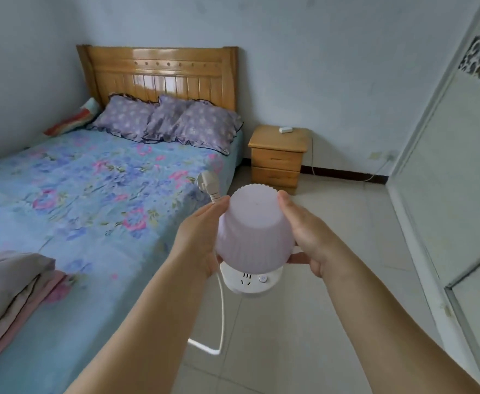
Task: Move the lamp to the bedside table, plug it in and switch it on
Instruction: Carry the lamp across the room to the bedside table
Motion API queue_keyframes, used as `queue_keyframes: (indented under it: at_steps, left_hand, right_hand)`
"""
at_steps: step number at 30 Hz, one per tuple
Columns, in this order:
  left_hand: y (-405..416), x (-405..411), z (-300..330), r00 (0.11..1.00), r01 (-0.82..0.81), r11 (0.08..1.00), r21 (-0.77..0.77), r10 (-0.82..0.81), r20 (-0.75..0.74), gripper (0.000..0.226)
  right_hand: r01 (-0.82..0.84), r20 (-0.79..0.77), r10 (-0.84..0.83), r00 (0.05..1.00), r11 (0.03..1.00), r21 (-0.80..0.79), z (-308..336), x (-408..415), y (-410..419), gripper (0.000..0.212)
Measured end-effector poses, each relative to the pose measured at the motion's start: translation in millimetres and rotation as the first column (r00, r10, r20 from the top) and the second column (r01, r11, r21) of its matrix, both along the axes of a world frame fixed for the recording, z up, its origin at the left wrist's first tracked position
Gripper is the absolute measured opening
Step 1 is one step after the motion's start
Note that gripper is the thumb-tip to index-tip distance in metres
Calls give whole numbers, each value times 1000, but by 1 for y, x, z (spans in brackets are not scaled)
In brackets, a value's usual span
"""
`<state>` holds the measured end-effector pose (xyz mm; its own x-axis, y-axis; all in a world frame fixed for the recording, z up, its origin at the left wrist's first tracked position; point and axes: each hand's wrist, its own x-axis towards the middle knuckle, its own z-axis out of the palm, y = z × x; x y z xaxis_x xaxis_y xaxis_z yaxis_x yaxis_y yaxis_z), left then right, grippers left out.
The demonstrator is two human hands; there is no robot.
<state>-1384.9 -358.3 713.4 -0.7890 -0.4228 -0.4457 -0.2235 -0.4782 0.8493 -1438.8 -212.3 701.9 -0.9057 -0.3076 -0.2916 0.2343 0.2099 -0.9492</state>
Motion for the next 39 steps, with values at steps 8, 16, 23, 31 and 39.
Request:
queue_keyframes:
  at_steps: [8,16,23,31,39]
  left_hand:
    - [-43,-151,-15,989,150,989,-2,-150,20,19]
    - [-55,-340,-44,977,207,978,-1,-206,58,8]
    - [-61,-515,-44,971,226,973,46,-228,64,7]
    - [-97,-705,-66,962,246,969,19,-247,115,6]
    - [-111,-907,-86,935,313,948,-56,-297,191,6]
  right_hand:
    - [115,33,-115,993,993,-6,-9,-127,-34,31]
    - [198,61,-199,978,980,13,-41,-306,-44,32]
    - [244,80,-247,966,969,45,-33,-480,-53,29]
    - [270,139,-268,953,963,2,-55,-666,-83,27]
    - [466,181,-457,871,885,-9,-73,-846,-108,26]
